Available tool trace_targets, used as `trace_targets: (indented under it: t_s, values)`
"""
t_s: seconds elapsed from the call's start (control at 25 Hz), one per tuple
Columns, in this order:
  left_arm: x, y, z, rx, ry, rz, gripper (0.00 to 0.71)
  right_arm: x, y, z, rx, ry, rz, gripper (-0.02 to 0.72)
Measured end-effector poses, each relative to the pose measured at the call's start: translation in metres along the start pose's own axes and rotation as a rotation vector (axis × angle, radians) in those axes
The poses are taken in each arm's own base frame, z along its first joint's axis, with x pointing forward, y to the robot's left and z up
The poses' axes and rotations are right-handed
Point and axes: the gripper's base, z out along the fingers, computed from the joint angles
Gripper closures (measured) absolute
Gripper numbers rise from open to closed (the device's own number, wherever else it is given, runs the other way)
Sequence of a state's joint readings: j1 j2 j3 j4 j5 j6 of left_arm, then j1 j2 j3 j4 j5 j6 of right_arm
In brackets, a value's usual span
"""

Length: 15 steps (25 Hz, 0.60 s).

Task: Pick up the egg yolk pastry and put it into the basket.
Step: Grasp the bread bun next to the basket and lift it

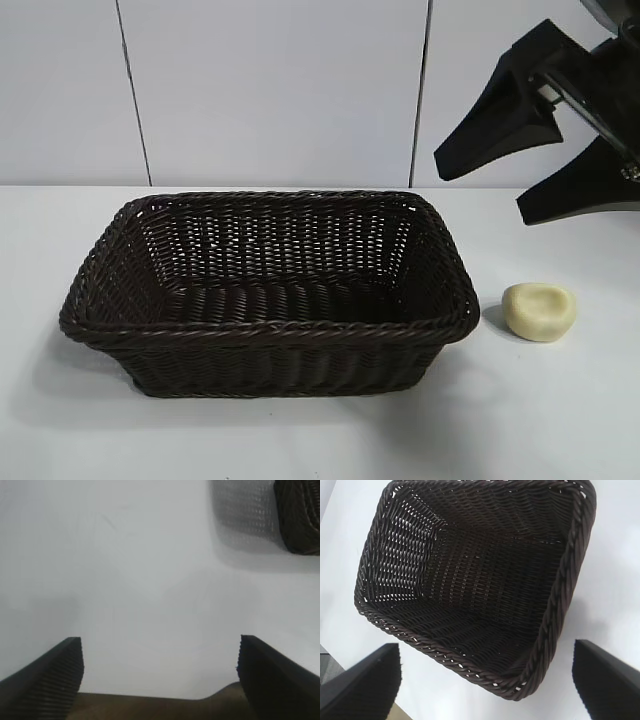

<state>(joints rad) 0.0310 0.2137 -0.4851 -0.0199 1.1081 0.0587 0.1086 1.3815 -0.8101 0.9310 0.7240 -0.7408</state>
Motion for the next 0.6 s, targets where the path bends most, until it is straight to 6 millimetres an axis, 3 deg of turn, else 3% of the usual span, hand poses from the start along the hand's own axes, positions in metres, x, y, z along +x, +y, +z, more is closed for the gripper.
trace_targets:
  t_s: [0.32, 0.6]
  values:
    - [0.017, -0.001, -0.020, -0.008, -0.165, 0.003, 0.104, -0.018, 0.004, -0.011, 0.040, 0.013, 0.009, 0.041]
    - [0.021, -0.002, -0.025, -0.010, -0.207, 0.004, 0.104, -0.041, -0.003, -0.036, 0.280, 0.063, -0.016, 0.041]
